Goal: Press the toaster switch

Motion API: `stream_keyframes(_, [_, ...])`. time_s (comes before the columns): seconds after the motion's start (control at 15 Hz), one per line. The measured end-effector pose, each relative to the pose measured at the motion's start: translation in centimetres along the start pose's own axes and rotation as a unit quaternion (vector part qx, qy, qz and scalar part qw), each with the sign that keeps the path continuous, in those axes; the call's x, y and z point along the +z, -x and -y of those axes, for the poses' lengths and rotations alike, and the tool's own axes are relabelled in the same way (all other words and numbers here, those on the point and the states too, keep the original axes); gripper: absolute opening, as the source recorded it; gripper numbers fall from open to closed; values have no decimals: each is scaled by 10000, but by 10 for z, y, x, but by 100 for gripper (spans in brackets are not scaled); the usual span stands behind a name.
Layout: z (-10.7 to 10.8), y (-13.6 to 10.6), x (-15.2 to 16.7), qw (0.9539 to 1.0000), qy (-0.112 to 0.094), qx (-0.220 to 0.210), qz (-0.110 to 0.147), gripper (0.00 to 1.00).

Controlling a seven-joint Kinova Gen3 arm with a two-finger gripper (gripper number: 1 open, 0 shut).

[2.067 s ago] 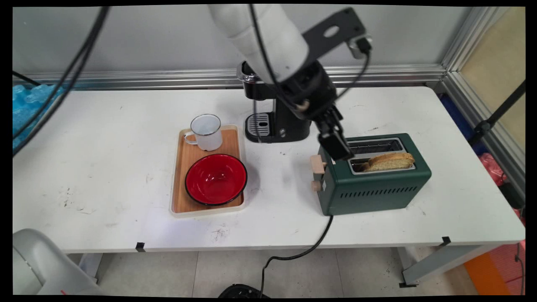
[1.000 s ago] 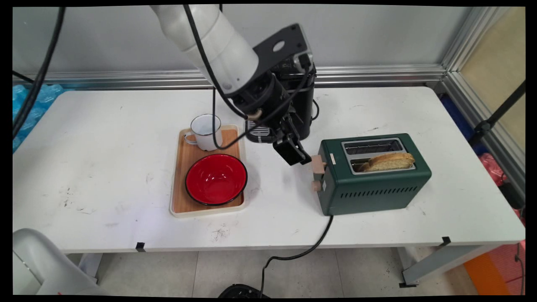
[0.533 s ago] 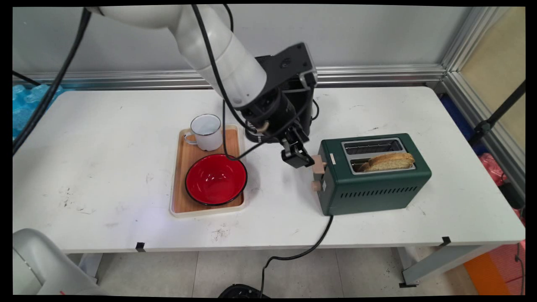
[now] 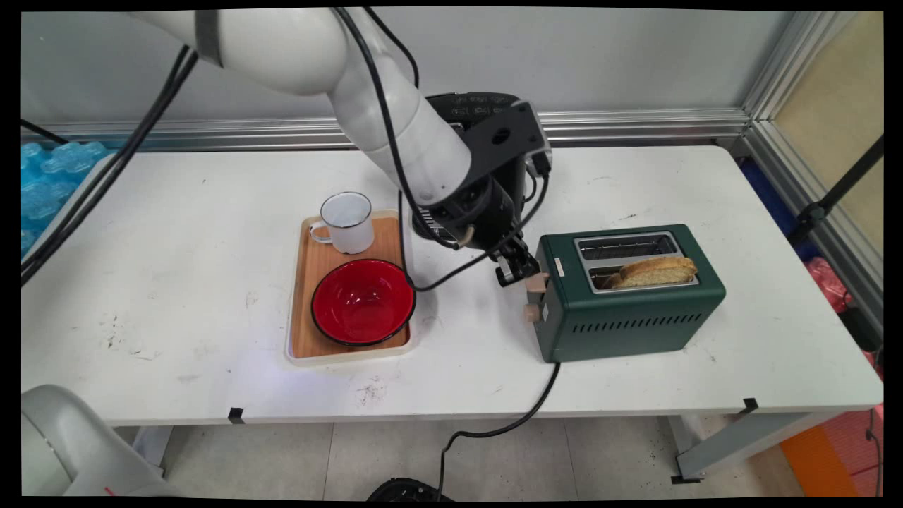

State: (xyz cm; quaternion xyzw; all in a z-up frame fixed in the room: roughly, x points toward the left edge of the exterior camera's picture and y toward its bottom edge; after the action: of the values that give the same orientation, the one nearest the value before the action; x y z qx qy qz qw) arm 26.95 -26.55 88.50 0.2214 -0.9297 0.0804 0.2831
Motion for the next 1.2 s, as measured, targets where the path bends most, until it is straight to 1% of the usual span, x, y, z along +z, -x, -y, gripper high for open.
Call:
stream_keyframes(0.27, [-1,0,16,10000,8,-36,22,0])
stream_keyframes(0.6, [-1,4,32,9999,12,-51,114,0])
stream_keyframes(1.2, [0,10,51,9997,39,-45,251,0])
